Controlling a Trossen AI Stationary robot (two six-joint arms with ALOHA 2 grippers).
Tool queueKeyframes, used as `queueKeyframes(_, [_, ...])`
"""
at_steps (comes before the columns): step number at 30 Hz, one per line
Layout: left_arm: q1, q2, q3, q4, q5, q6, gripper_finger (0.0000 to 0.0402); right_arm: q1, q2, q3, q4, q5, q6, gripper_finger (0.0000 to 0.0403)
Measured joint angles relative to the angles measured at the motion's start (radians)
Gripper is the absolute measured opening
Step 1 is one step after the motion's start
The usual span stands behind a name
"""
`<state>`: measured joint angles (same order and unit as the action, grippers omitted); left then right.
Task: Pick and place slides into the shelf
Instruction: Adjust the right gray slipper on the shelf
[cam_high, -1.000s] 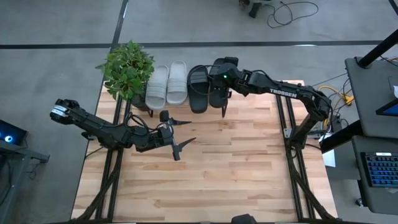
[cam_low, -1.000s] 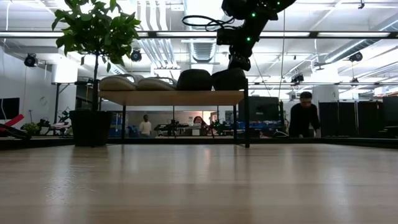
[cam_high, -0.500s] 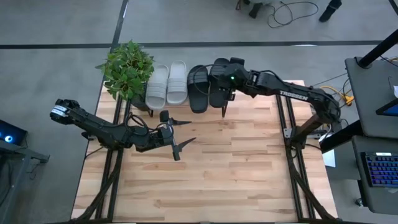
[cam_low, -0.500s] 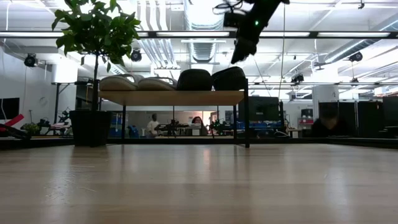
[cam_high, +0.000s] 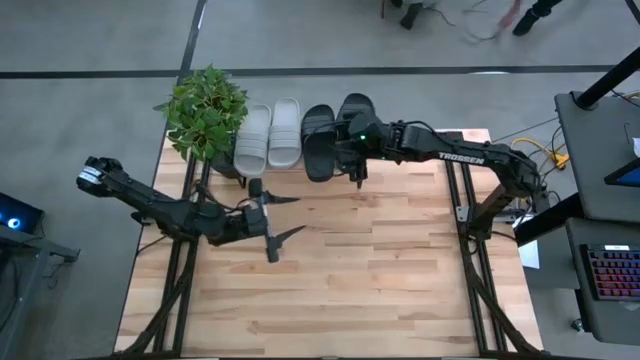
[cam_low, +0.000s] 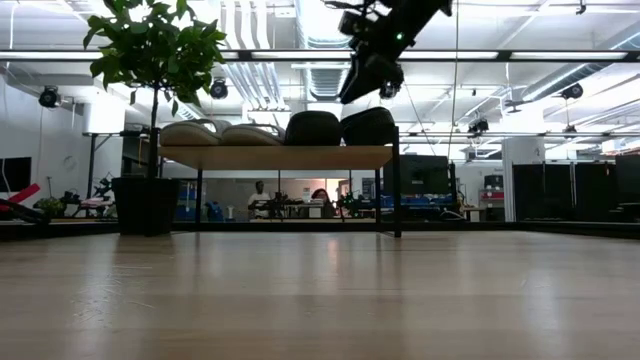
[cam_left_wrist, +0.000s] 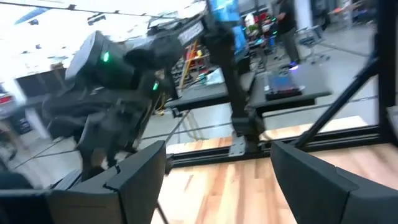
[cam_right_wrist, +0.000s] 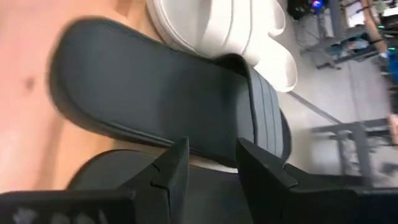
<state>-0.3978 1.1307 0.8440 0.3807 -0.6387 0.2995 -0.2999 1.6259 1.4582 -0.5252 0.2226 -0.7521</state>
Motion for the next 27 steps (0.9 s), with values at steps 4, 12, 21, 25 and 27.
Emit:
queueKeyframes(4, [-0.062, -0.069, 0.0, -0.089, -0.003, -0.007, 0.0274, 0.001, 0.028, 0.0, 0.075, 0.038, -0.022, 0.0125])
queueKeyframes(12, [-0.159, -0.183, -0.017, -0.147, -0.03, 0.039, 0.0274, 0.001, 0.031, 0.0, 0.291, -0.02, -0.112, 0.0121])
queueKeyframes(21, [-0.169, -0.308, -0.055, -0.157, -0.32, 0.109, 0.0274, 0.001, 0.034, 0.023, 0.336, -0.194, 0.002, 0.0142])
queueKeyframes(25, [-0.168, -0.36, -0.064, -0.234, -0.437, 0.111, 0.0274, 0.002, 0.056, 0.023, 0.383, -0.201, 0.002, 0.015])
queueKeyframes(27, [-0.169, -0.378, -0.064, -0.285, -0.457, 0.11, 0.0274, 0.001, 0.074, 0.022, 0.409, -0.196, -0.023, 0.0151])
